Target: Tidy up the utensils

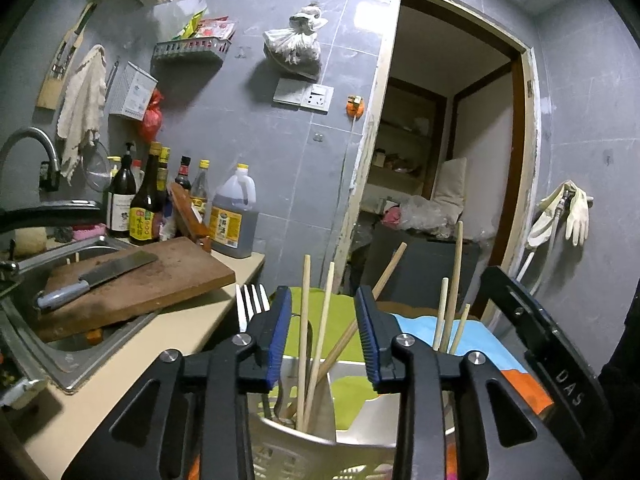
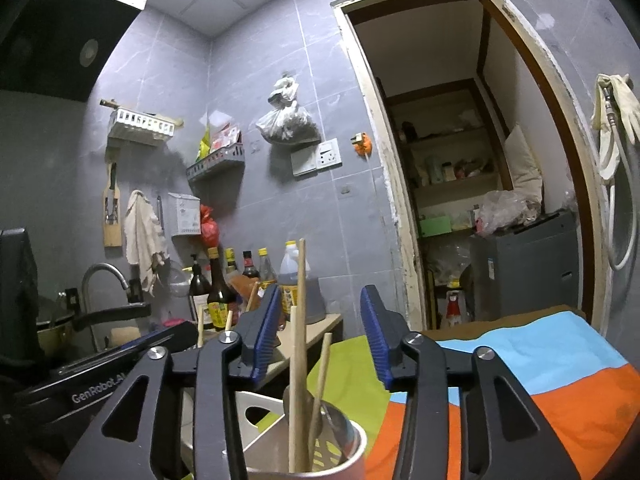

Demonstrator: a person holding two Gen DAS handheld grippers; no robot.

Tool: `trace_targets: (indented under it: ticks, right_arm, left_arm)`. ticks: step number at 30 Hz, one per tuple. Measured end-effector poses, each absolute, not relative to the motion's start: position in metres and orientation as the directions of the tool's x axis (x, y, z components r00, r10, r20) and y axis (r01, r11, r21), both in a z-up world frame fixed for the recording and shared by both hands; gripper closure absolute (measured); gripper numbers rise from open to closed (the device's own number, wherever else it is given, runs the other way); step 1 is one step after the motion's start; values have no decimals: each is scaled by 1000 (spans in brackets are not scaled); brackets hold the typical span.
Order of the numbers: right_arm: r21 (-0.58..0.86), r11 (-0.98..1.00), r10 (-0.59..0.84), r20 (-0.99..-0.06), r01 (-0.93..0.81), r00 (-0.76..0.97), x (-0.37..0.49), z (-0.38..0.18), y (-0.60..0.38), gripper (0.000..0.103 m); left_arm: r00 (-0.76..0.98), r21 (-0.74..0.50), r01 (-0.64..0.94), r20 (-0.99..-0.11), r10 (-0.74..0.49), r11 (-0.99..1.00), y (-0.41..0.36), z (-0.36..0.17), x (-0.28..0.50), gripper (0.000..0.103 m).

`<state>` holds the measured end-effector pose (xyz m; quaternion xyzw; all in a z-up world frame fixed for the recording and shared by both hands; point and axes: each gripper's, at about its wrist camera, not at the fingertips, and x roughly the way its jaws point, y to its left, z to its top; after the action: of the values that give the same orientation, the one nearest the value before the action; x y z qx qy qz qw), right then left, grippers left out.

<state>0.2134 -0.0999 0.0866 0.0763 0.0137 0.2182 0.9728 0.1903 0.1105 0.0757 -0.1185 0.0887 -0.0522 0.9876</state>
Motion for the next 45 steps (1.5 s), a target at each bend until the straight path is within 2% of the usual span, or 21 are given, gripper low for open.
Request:
trace_targets:
  ticks: [5,8,12,17,19,23,27,33,36,45]
  right_arm:
    - [147,894,429,-7,-424,903,203,93,-109,54]
    - [139,898,423,-19,-417,906,195,98,-117,51]
    - [142,896,430,-44,-420,902,185,103,-127,36]
    - [131,900,429,-92,-416,899,169,104,-144,32]
    - [135,902,425,-108,-411,899,161,104,-155,22]
    - [146,916,393,-148,-373,908,142,103,-176,19]
    - [154,928,365,-196,-339,910,122,102,-195,11]
    - [115,954,295,-211,-275,932,90,98,-212,7]
    - [94,967,250,-205,-235,946,73,92,-217,0]
    - [-5,987,157,-226,-162,961,45,75,-221,0]
  left_arm:
    - [978,-235,67,-179,-111,970,110,82,181,68]
    - [977,-225,59,-188,-103,973,109,86,174,60]
    - [972,-219,65,-205,-111,974,103,88,163,46]
    - [956,-245,88,-252,-151,966,96,85,150,33]
    - [952,-252,97,-260,-164,963,92,84,143,26]
    - [944,-252,123,-270,-192,960,83,84,127,25]
    - [936,-233,145,-282,-209,962,72,82,111,15]
    - [932,-202,166,-289,-220,965,56,72,89,9]
    - [925,-180,185,-302,-233,966,47,63,80,8]
    - [927,-147,174,-311,-212,974,39,40,50,8]
